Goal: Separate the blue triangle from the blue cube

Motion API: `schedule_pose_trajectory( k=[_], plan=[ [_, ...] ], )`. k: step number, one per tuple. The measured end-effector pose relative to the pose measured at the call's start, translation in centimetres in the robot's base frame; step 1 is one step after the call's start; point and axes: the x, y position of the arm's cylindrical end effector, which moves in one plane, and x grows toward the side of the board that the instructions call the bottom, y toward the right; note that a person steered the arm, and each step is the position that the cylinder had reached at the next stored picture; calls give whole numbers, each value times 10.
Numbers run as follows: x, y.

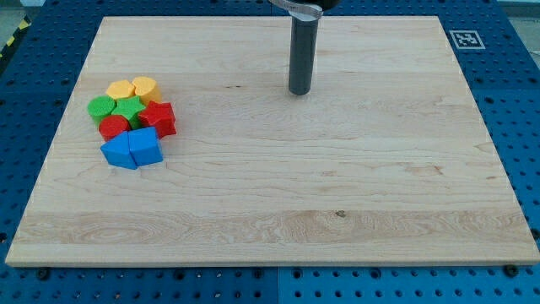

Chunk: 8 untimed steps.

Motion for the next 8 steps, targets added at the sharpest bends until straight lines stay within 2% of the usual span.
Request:
schedule_pose_trajectory(
  k=[1, 2, 3, 4, 5, 6, 7, 8],
  plan=[
    [-6, -1],
    [-48, -53],
    [-80, -139],
    [-87, -221],
    [-67, -285],
    [-21, -322],
    [20, -327],
    [25, -327]
  ],
)
